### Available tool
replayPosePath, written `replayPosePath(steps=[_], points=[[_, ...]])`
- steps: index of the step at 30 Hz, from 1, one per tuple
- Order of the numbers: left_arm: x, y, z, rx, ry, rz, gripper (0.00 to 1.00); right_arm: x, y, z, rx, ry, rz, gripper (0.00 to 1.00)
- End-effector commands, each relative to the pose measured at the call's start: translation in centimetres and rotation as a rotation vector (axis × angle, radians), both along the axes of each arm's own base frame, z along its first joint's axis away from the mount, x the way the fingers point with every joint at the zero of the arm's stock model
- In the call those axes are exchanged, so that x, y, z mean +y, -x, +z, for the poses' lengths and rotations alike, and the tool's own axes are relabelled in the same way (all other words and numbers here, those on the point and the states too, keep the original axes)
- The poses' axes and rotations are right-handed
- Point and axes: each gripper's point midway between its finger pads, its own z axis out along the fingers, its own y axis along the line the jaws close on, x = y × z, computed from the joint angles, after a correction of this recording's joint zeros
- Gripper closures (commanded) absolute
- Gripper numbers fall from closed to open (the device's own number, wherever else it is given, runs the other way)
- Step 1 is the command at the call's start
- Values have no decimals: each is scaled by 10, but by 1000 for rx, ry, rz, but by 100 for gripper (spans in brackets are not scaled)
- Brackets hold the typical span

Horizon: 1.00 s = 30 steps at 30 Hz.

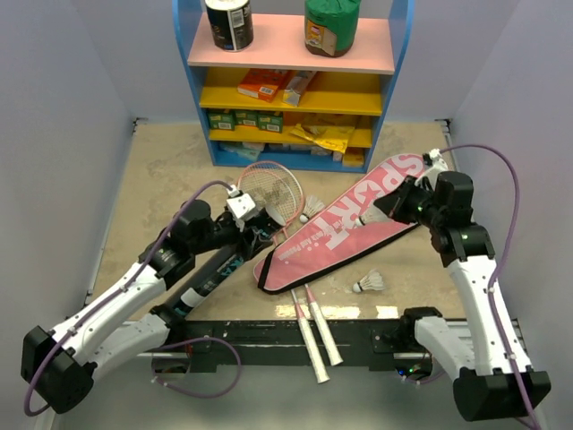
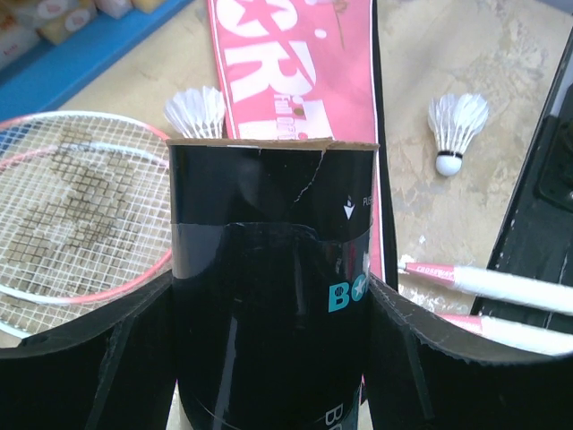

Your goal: Pack up the badminton gear

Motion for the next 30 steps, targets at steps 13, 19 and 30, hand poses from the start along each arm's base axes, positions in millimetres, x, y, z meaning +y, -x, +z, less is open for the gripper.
replayPosePath(steps=[13,19,30], points=[[-40,41,-16,28,-17,-316,100,130,6,80,-235,-160,424,100],[-42,39,-13,5,-9,-319,100,156,21,79,-220,-219,500,100],[-42,34,-5,-28,4,-295,100,188,50,58,-170,-255,555,100]])
